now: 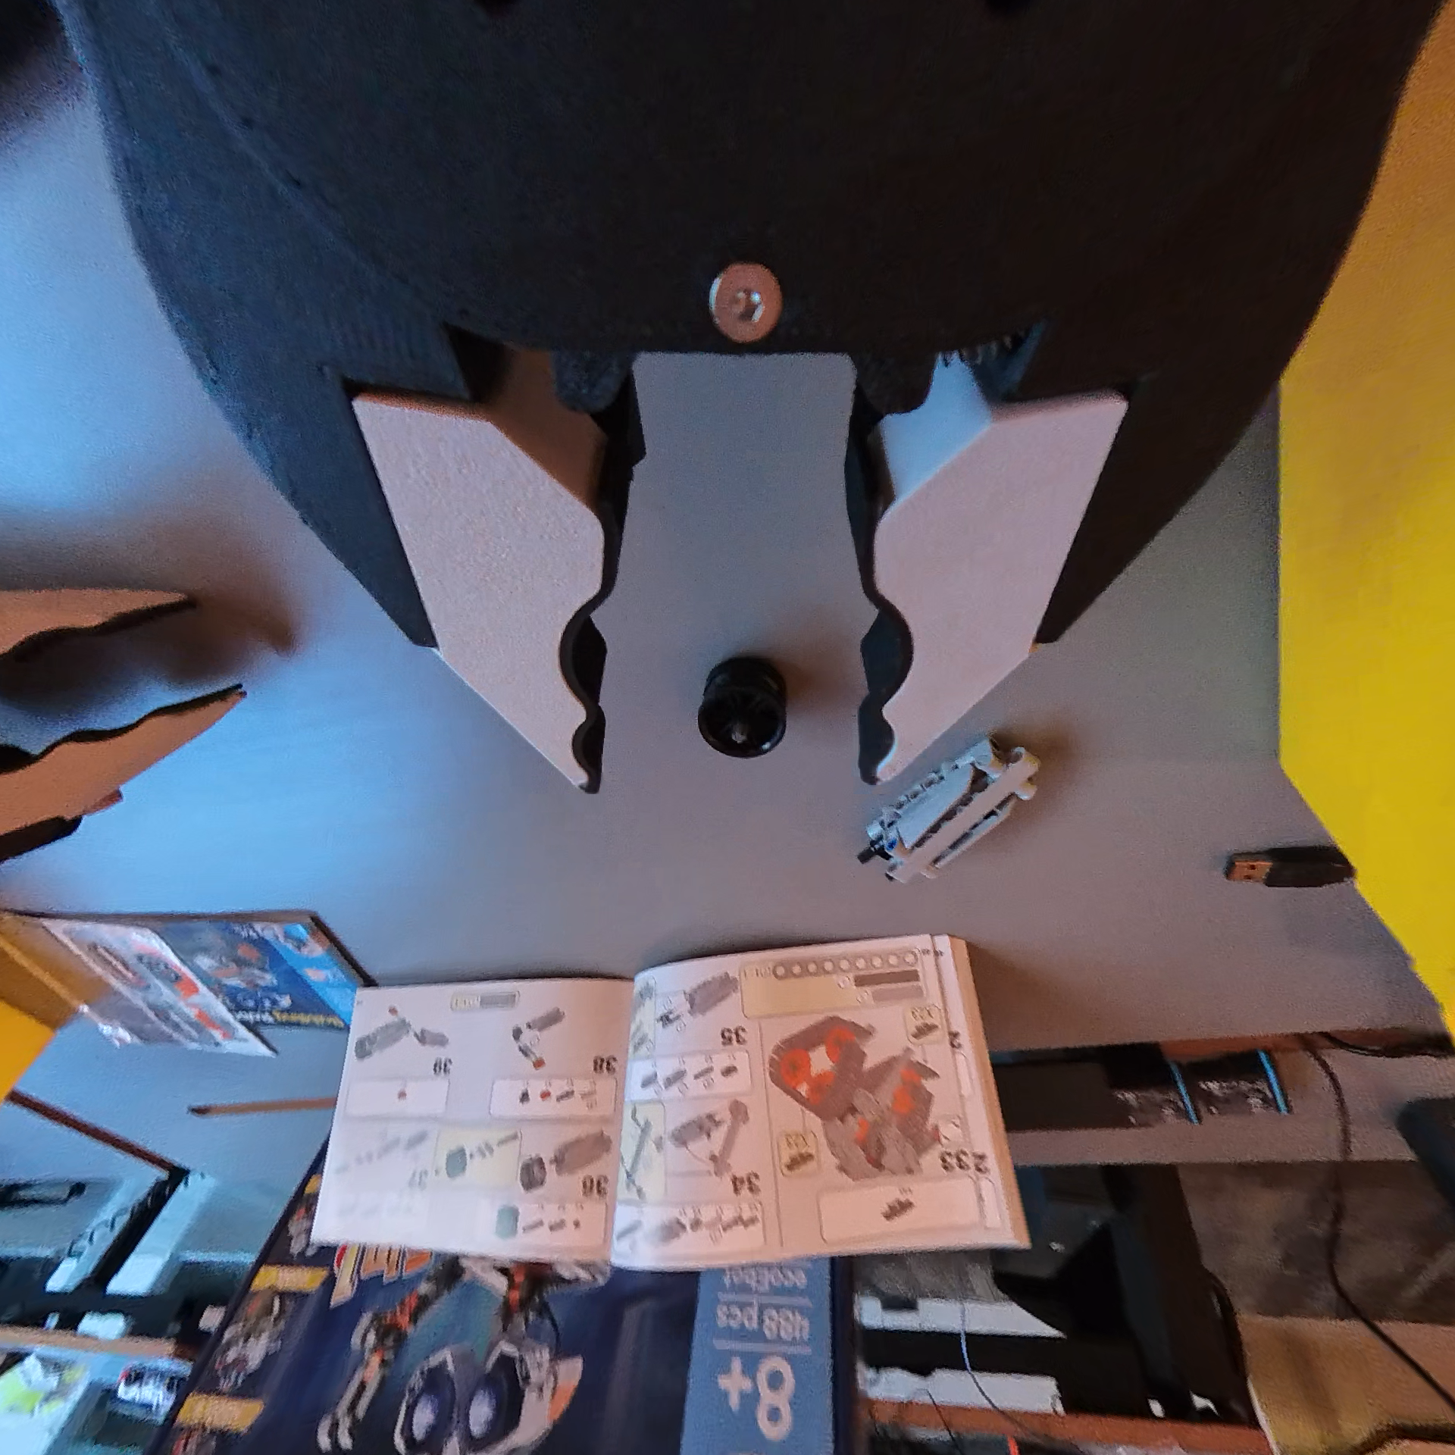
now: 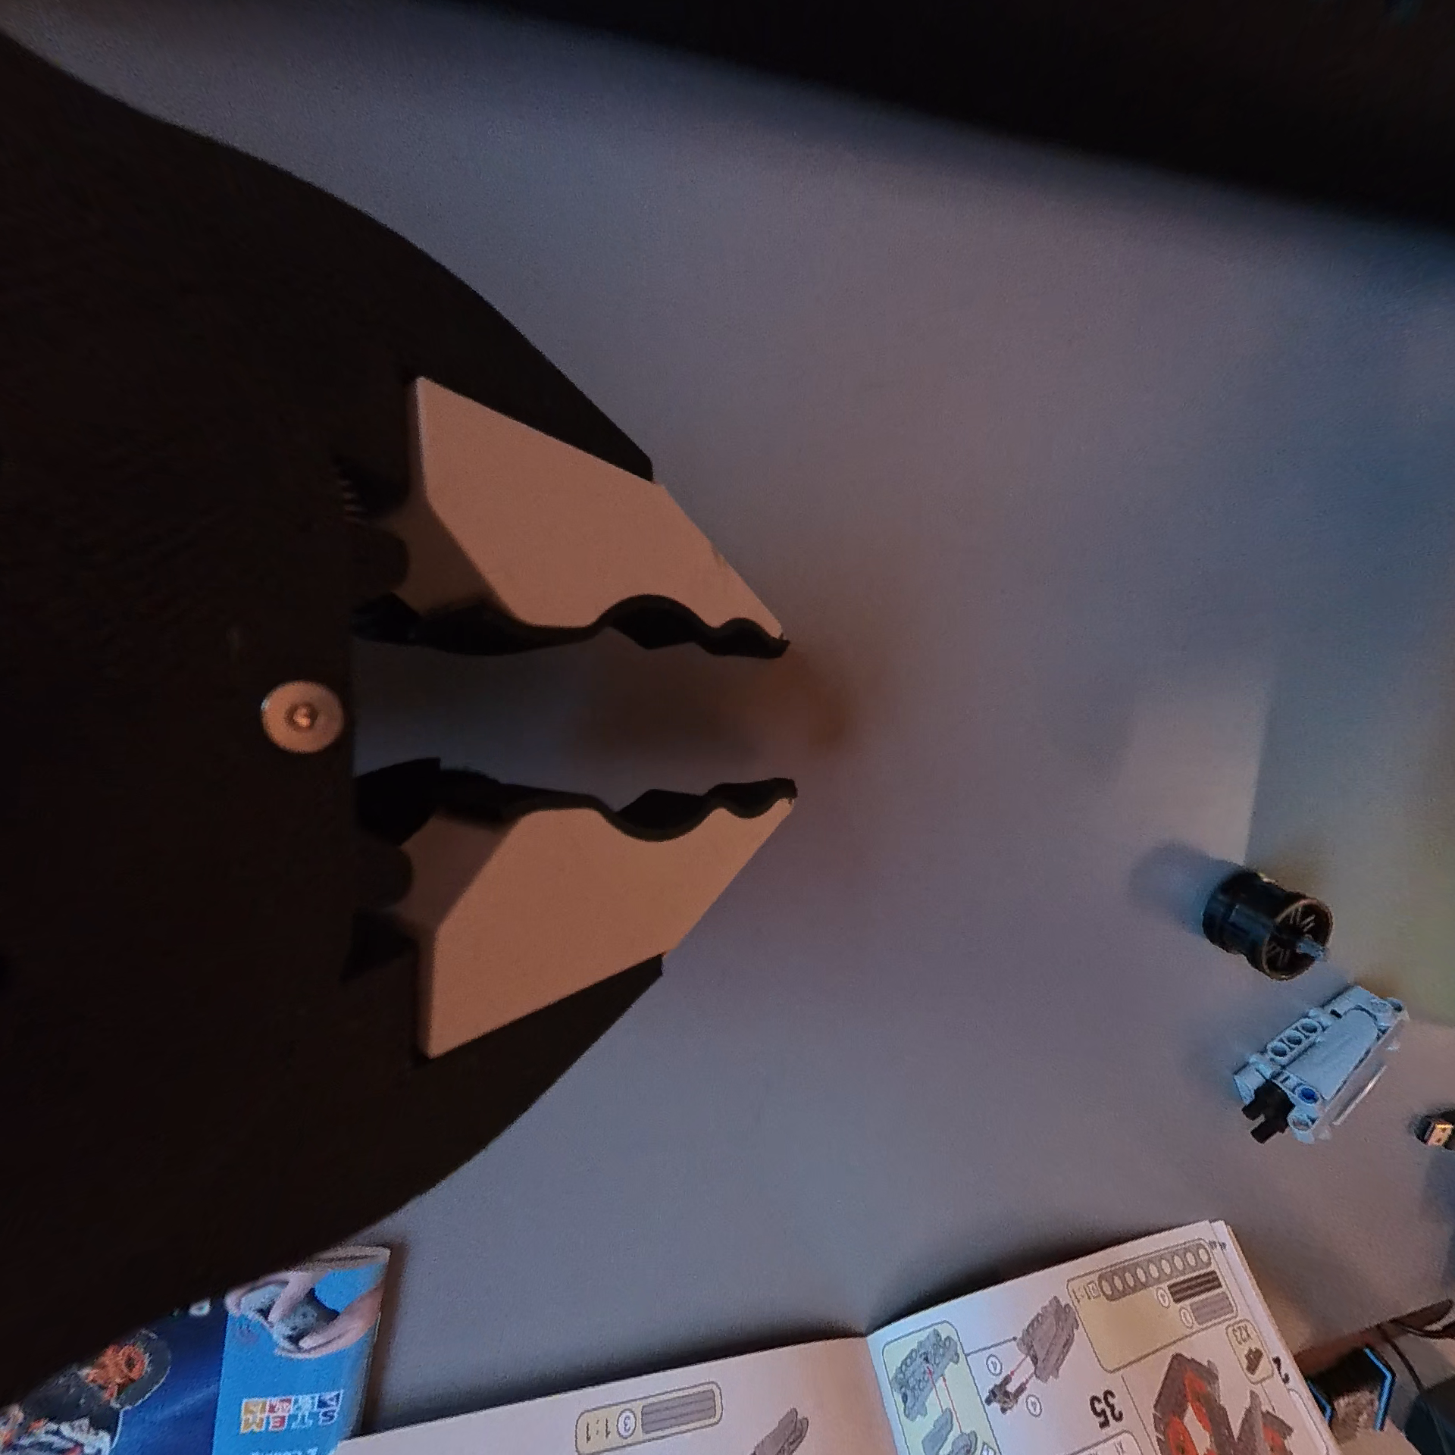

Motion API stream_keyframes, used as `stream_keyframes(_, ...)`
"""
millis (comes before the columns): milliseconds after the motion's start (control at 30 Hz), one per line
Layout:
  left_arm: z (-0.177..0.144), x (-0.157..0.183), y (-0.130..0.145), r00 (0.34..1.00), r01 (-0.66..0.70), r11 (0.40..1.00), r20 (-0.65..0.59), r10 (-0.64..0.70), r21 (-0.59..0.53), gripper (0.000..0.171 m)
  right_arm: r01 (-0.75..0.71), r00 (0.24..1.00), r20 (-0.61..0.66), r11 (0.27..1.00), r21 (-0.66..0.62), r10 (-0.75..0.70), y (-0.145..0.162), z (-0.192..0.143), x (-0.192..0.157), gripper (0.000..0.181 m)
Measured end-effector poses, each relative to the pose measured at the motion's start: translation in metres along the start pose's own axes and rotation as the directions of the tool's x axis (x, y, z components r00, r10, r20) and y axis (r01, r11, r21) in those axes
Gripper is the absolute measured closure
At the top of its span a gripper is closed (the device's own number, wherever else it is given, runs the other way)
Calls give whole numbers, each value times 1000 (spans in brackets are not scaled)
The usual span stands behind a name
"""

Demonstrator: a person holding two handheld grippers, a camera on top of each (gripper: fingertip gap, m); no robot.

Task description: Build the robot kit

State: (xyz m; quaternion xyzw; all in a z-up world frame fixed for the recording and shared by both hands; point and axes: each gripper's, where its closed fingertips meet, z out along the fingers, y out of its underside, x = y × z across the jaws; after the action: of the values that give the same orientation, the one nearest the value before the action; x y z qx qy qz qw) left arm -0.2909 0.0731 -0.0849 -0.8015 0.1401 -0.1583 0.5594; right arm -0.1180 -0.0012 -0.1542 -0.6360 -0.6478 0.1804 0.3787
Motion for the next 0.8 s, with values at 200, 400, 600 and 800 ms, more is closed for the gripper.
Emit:
stream_keyframes(200,8,10,19,999,-38,993,-35,35,-109,110,-77,996,36,997,29,75,1,1,0,149)
stream_keyframes(400,8,11,20,999,-23,993,-46,18,-113,111,-140,988,72,989,39,137,2,2,0,148)
stream_keyframes(600,10,9,29,998,-31,986,-50,23,-166,111,-153,985,83,988,36,150,3,1,0,148)
stream_keyframes(800,13,6,44,995,-96,965,-34,90,-246,106,-164,983,92,986,34,160,4,1,0,148)
